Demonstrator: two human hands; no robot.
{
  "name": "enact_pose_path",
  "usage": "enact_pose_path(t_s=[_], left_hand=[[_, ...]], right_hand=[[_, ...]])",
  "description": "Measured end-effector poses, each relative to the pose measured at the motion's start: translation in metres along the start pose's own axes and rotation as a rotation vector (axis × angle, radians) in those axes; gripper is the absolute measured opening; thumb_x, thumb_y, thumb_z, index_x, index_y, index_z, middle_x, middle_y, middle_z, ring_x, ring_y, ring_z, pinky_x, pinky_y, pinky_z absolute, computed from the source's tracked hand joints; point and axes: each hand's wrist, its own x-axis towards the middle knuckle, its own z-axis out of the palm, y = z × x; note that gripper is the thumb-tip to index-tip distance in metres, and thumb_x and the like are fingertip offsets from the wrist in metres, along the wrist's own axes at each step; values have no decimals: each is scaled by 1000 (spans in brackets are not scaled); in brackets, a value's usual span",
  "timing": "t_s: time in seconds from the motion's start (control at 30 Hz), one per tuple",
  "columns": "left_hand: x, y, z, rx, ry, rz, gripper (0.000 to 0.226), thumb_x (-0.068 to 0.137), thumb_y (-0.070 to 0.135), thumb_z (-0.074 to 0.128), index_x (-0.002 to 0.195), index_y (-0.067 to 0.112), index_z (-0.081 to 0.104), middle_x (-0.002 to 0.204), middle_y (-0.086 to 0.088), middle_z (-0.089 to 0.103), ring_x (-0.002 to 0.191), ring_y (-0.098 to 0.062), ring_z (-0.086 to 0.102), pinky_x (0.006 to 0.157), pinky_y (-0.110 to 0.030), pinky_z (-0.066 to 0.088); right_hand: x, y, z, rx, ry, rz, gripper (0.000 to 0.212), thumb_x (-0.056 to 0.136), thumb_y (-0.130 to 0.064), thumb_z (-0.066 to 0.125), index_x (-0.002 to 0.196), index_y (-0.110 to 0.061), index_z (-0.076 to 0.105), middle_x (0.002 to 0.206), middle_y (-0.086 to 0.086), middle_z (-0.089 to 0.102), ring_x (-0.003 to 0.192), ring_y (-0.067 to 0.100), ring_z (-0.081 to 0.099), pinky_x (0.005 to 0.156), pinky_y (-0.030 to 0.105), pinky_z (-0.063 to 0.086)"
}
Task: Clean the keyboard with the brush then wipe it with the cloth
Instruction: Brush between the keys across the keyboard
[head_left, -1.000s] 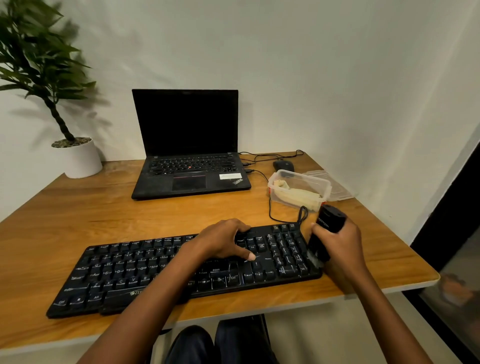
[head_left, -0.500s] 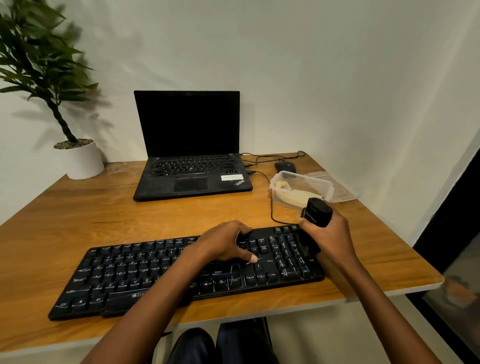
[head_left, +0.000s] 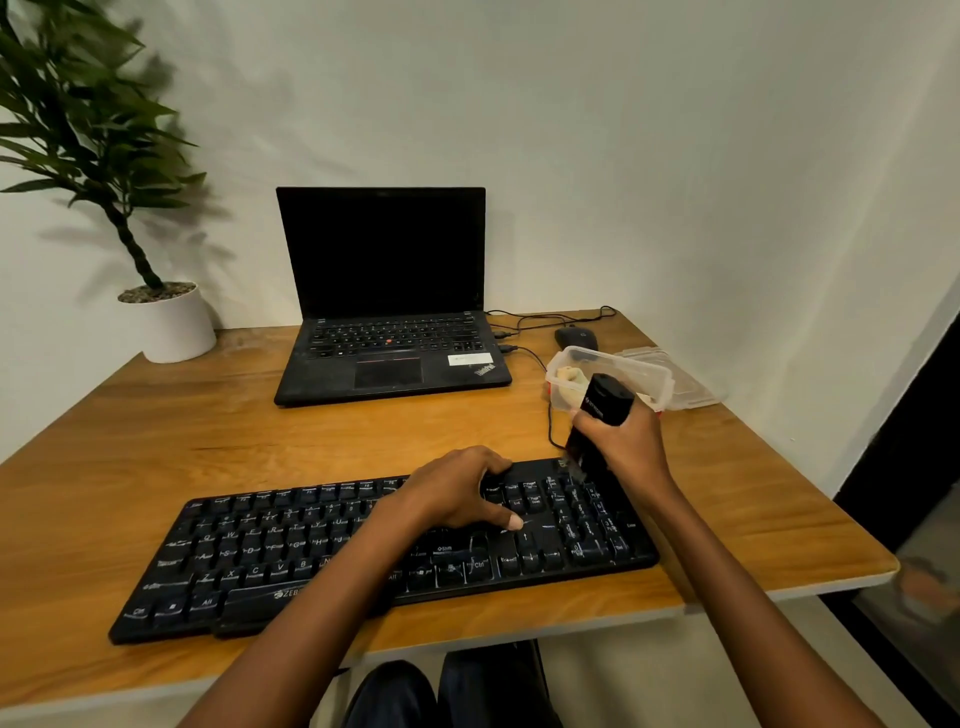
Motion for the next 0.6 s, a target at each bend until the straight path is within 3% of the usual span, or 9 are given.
enact_pose_path(t_s=[0.13,0.23,0.37,0.47,0.6], left_hand=[[-1,-1,-1,9,-2,4,79,77,42,72,143,20,35,150,3,35,135,-18,34,110,-39,33],[-2,0,-1,20,-5,3,79,78,43,71,144,20,35,150,3,35,136,-19,34,110,-38,33],[-2,0,-2,22,-8,3,79,78,44,71,144,20,34,151,4,34,136,-19,34,110,-40,33],[-2,1,-2,29,-8,2,79,78,44,71,144,20,34,151,3,34,136,-18,34,110,-39,33],[-2,0,-1,32,-9,3,80,78,44,71,144,20,34,151,4,34,136,-18,34,110,-39,33]], right_hand=[[-3,-2,-8,-13,64,-7,35,78,-10,68,112,-12,57,93,1,63,86,17,62,66,20,51],[-11,-5,-4,-87,69,-103,38,79,-13,69,115,-12,57,96,0,61,90,14,59,75,25,50],[-10,-4,-9,-70,9,-43,35,77,-11,68,111,-13,58,96,3,63,92,19,61,77,32,53],[-7,-10,-6,-135,53,-121,41,77,-13,69,117,-11,56,97,0,60,93,17,57,79,29,49],[-15,-9,-1,-169,-8,-152,35,79,-14,68,112,-13,57,91,-2,58,87,14,54,75,25,46]])
